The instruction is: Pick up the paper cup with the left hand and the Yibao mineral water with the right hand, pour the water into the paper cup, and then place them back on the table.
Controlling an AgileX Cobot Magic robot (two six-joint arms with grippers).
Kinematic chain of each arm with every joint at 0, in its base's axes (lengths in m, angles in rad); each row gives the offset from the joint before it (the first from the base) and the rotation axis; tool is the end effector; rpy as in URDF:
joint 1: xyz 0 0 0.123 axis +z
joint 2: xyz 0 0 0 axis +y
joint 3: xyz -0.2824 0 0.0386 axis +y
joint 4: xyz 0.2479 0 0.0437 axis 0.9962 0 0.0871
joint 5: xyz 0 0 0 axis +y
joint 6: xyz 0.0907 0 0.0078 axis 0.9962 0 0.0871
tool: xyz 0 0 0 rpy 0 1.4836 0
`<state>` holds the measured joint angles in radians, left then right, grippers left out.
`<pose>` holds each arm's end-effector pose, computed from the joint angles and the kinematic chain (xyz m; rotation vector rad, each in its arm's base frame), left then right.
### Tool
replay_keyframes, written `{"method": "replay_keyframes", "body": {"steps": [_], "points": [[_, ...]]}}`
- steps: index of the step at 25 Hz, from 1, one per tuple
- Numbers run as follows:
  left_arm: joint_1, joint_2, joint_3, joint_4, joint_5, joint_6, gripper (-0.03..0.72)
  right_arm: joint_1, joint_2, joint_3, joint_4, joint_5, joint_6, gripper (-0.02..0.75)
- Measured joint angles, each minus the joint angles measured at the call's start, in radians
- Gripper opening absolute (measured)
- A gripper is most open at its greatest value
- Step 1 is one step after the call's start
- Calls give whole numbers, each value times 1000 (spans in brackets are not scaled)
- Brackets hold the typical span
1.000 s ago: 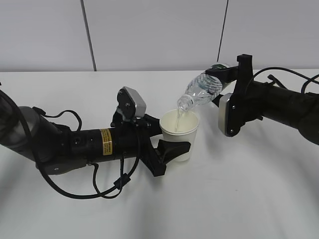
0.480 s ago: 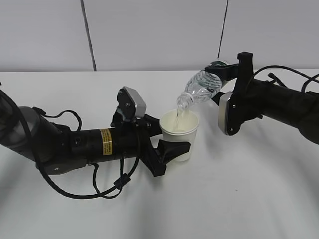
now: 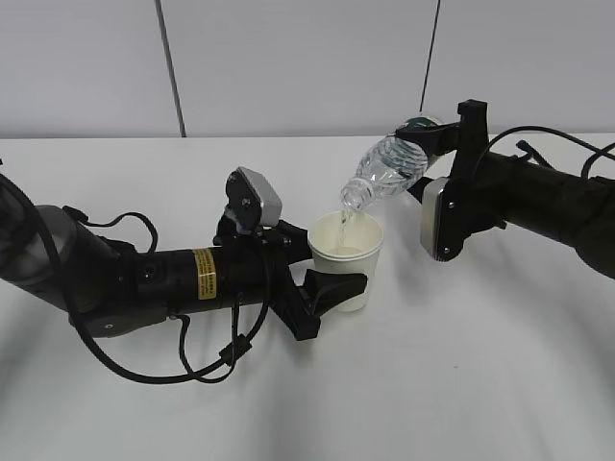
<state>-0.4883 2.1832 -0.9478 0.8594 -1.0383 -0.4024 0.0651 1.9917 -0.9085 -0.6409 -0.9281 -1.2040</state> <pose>0.3099 -0.2318 0.0909 1.0327 1.5998 -0.9102 0.3804 0.0684 0.1523 -1.5476 0.8774 -0.7090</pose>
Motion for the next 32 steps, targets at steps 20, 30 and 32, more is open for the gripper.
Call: {"method": "replay_keyframes", "body": {"steps": [20, 30, 32], "points": [[0, 0, 0, 0, 2, 0, 456, 0, 0, 0, 0, 0, -18, 447], [0, 0, 0, 0, 6, 0, 456, 0, 0, 0, 11, 0, -20, 447], [0, 0, 0, 0, 6, 0, 454, 0, 0, 0, 11, 0, -20, 447]]}}
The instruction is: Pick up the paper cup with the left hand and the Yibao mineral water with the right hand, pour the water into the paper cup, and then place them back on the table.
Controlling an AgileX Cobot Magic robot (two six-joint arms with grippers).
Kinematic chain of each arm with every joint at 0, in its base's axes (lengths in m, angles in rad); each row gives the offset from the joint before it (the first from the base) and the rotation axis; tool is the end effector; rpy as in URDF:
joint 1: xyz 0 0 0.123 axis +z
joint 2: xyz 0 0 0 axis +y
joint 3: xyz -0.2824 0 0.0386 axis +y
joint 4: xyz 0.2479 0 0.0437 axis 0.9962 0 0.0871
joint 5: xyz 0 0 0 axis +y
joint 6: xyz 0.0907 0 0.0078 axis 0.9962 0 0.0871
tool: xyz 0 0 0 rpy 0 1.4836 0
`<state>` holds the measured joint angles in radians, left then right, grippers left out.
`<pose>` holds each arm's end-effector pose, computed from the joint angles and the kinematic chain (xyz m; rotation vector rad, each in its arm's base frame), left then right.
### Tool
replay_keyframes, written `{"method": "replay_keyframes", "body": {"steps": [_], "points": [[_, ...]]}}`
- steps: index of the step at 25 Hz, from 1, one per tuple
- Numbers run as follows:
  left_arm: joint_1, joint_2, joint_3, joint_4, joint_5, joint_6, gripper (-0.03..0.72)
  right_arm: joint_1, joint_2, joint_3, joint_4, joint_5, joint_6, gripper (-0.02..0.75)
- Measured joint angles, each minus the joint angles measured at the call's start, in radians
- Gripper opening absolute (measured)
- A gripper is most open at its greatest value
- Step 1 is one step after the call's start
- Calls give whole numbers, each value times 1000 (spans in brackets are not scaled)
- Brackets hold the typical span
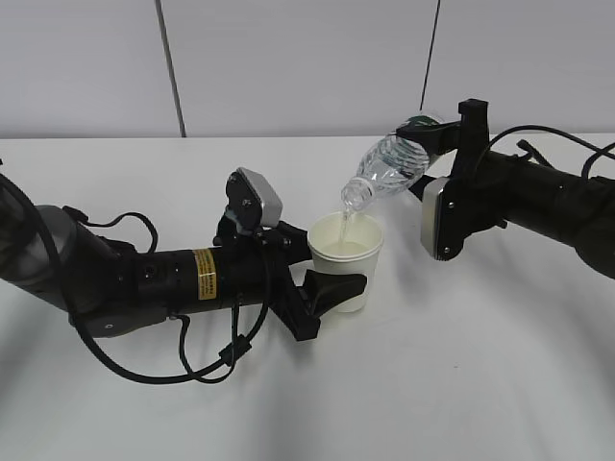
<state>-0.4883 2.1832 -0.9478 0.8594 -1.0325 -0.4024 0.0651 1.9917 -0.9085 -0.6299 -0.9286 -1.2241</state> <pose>0.3100 -0.2317 0.0904 1.0344 1.6049 -0.9061 0.3808 0.0678 0.1526 -1.5497 0.8720 -0.7266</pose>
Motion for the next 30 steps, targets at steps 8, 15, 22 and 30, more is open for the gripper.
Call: {"method": "replay_keyframes", "body": {"steps": [8, 15, 22, 30], "points": [[0, 0, 0, -2, 0, 0, 454, 0, 0, 0, 2, -2, 7, 447], [0, 0, 0, -10, 0, 0, 454, 0, 0, 14, 3, -6, 26, 447], [0, 0, 0, -18, 0, 0, 454, 0, 0, 23, 12, -6, 95, 447], [0, 0, 0, -28, 0, 0, 454, 0, 0, 23, 20, -8, 244, 447]]}}
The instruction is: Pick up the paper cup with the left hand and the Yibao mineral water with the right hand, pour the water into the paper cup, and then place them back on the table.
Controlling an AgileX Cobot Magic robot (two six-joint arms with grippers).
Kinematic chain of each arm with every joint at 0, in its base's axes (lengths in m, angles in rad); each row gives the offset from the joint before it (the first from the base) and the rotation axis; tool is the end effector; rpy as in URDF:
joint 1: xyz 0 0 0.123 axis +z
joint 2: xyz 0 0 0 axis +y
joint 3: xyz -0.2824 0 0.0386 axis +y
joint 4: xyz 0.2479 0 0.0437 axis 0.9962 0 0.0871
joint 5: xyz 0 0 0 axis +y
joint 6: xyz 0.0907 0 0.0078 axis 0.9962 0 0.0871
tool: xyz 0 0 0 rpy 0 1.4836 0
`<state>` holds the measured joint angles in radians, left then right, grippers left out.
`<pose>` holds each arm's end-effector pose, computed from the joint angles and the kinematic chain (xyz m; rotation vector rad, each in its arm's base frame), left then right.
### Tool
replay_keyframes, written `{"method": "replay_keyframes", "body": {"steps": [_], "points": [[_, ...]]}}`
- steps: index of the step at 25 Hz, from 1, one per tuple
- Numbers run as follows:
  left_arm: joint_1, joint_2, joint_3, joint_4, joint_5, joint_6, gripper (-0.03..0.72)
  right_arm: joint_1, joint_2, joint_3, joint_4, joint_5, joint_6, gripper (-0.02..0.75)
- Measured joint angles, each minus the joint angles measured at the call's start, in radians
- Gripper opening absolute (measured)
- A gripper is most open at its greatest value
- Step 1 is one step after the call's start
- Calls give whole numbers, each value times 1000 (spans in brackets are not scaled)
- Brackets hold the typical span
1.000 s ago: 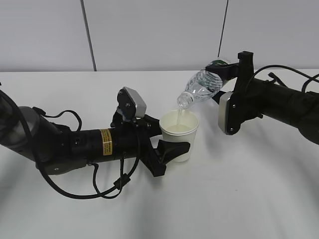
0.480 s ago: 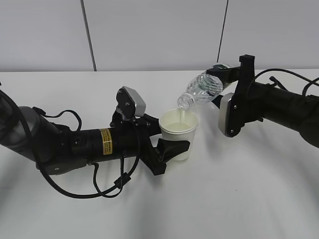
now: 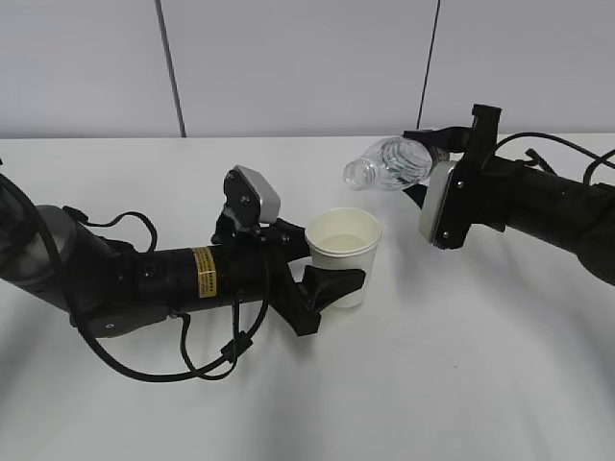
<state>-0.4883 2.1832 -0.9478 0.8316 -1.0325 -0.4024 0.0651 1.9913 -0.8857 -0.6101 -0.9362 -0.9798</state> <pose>0.3120 -0.2311 0.0911 1.0033 1.6129 -0.8997 0.3767 0.0666 0.1486 -1.4010 1.0662 -0.5412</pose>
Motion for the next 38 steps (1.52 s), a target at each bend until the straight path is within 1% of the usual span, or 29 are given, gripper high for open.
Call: {"method": "replay_keyframes", "body": {"steps": [3, 12, 19, 26, 31, 38], "points": [[0, 0, 0, -3, 0, 0, 454, 0, 0, 0, 28, 0, 87, 447], [0, 0, 0, -25, 0, 0, 454, 0, 0, 0, 175, 0, 357, 447], [0, 0, 0, -50, 0, 0, 454, 0, 0, 0, 245, 0, 580, 447], [0, 0, 0, -79, 1, 0, 454, 0, 0, 0, 288, 0, 795, 447], [0, -3, 0, -109, 23, 8, 454, 0, 0, 0, 294, 0, 943, 447], [1, -27, 0, -142, 78, 22, 454, 0, 0, 0, 296, 18, 1088, 447]]}}
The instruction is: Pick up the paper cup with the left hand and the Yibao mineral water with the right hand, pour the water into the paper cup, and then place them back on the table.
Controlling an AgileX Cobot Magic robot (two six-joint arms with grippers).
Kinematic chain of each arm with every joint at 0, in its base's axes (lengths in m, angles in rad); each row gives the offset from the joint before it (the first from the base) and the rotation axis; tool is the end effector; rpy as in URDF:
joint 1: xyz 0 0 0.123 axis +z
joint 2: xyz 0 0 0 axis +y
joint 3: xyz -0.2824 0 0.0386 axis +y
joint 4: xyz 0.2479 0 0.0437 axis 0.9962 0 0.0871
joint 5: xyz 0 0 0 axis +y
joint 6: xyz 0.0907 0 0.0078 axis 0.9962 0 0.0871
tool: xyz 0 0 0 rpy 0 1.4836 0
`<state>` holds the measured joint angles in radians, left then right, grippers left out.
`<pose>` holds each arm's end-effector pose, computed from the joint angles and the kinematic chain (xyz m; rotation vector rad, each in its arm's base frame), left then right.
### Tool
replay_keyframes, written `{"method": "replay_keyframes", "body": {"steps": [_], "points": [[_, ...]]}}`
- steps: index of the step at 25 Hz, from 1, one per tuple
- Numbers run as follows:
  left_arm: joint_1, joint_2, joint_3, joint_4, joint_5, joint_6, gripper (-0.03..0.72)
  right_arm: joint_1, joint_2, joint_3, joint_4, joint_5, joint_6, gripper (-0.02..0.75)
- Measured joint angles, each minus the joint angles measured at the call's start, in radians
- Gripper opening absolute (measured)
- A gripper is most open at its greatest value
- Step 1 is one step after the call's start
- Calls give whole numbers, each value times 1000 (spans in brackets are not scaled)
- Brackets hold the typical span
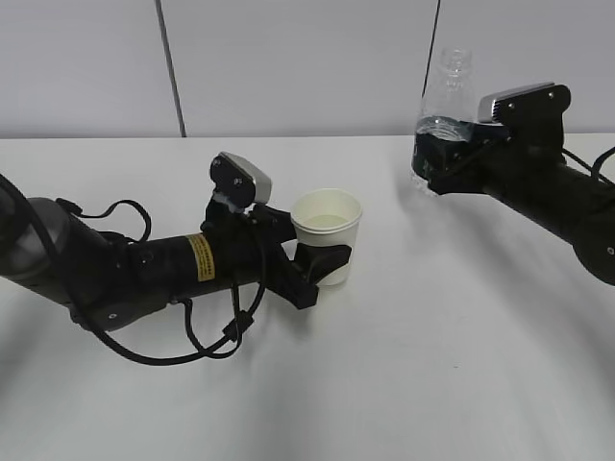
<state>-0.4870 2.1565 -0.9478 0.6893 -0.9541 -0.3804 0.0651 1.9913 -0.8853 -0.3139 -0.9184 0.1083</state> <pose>0.3238 -0.2249 0.0980 0.8767 1.6822 -0.7971 0.3860 0.0475 0.1519 -0.3122 1.6664 0.1942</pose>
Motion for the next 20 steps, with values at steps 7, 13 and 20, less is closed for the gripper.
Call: {"method": "replay_keyframes", "body": {"steps": [7, 13, 20], "points": [[51, -2, 0, -8, 1, 1, 453, 0, 18, 0, 1, 6, 73, 447], [130, -3, 0, -14, 1, 1, 453, 0, 27, 0, 2, 18, 114, 447], [249, -3, 0, -21, 1, 10, 452, 0, 27, 0, 2, 20, 126, 447]]}}
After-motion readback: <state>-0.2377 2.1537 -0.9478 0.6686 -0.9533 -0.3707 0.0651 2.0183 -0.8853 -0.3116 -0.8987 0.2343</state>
